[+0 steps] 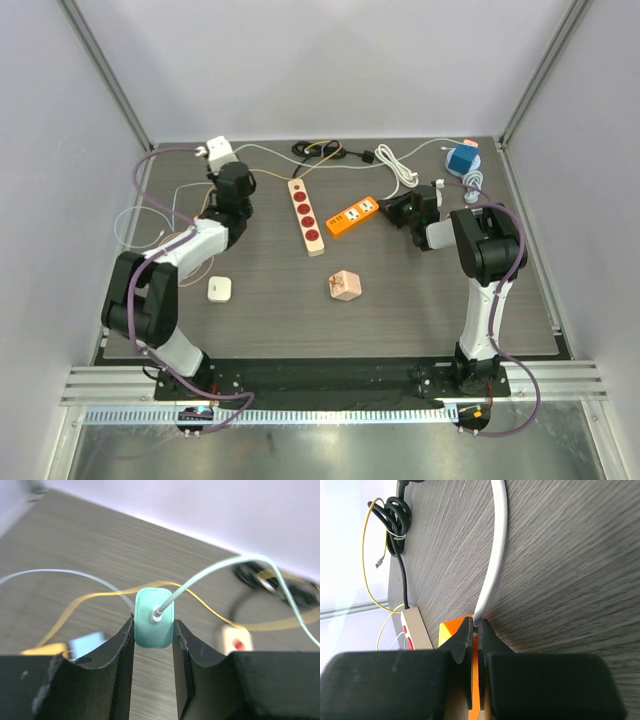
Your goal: Pull the plug off the socket
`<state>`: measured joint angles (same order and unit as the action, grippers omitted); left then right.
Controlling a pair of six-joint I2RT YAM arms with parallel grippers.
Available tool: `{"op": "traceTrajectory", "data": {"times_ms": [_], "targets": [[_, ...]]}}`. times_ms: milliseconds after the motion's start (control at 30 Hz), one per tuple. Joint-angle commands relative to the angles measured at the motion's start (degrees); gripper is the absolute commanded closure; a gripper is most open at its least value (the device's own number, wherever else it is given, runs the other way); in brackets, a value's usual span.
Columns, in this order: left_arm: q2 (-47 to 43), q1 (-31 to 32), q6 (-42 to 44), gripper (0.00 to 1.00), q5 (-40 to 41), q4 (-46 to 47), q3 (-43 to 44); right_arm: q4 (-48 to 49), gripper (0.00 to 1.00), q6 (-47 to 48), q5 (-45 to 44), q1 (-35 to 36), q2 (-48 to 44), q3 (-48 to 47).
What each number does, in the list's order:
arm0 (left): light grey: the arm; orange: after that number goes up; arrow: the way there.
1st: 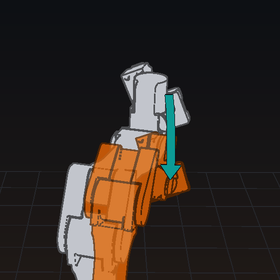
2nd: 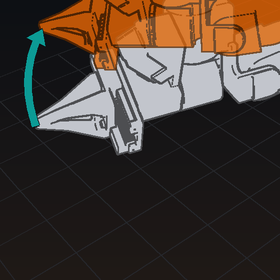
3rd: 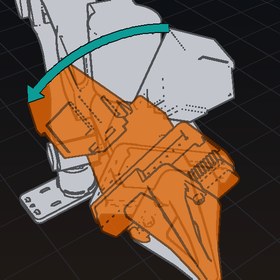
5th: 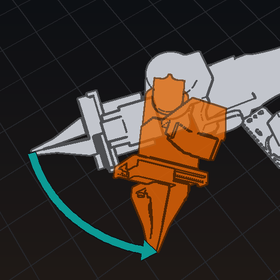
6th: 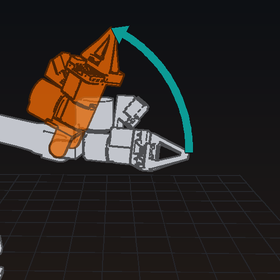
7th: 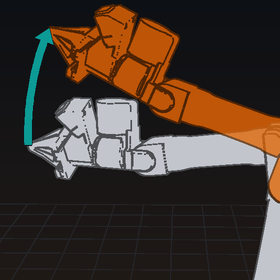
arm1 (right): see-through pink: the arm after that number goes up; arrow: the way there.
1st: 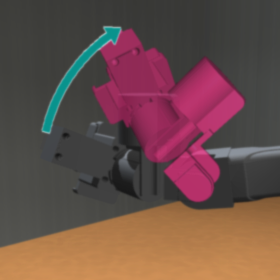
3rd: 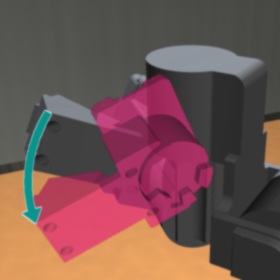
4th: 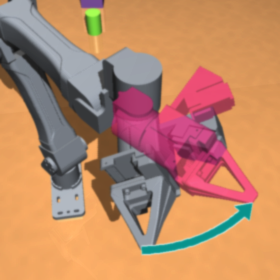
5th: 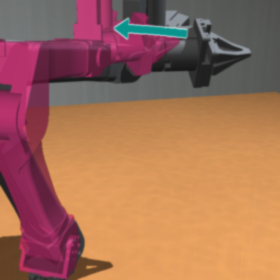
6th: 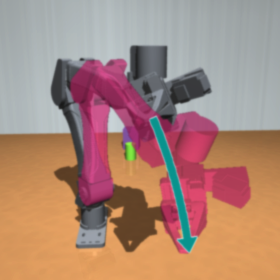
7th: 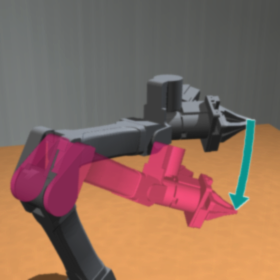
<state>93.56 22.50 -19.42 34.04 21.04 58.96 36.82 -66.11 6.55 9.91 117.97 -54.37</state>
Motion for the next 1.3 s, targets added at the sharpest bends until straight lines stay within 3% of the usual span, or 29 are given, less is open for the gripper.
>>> {"op": "traceTrajectory", "data": {"times_ms": [0,200,500,700,767,800,933,1033,1167,1267], "targets": [[-4.26,-4.11,-7.82,1.0,9.46,-2.13,-1.04,-1.57,0.99,1.42,-2.24,-0.24,-0.99,0.23],[-3.21,-8.43,-15.11,1.0,13.68,-12.33,0.01,-1.22,0.99,1.33,-2.15,-0.24,-0.9,0.32],[0.31,-12.03,-19.24,1.0,18.07,-23.99,4.58,-1.14,0.99,1.24,-2.24,-0.33,-0.55,0.32],[1.98,-13.1,-20.75,0.88,17.56,-27.01,6.78,-1.22,0.99,1.16,-1.98,-0.33,-0.38,0.05],[2.42,-13.01,-20.4,0.73,16.15,-27.19,7.22,-1.14,0.99,1.16,-1.98,-0.33,-0.38,0.14],[2.5,-13.1,-20.31,0.55,14.49,-27.02,7.31,-1.13,0.99,1.16,-1.89,-0.33,-0.38,0.05],[2.16,-13.01,-19.87,0.29,11.67,-26.4,7.22,-0.17,0.99,1.68,-0.93,-0.25,-0.2,0.05],[0.76,-11.7,-18.47,0.19,14.01,-25.44,6.61,-0.17,0.99,1.94,-0.22,-0.24,0.06,-0.38],[-1.36,-5.9,-11.01,0.1,20.17,-19.21,4.94,0.53,0.87,2.47,0.4,-0.24,0.15,-0.48],[-1.98,0.68,-2.75,0.07,20.45,-10.34,3.1,0.71,0.79,3.35,0.57,0.02,-0.11,-0.56]]}}
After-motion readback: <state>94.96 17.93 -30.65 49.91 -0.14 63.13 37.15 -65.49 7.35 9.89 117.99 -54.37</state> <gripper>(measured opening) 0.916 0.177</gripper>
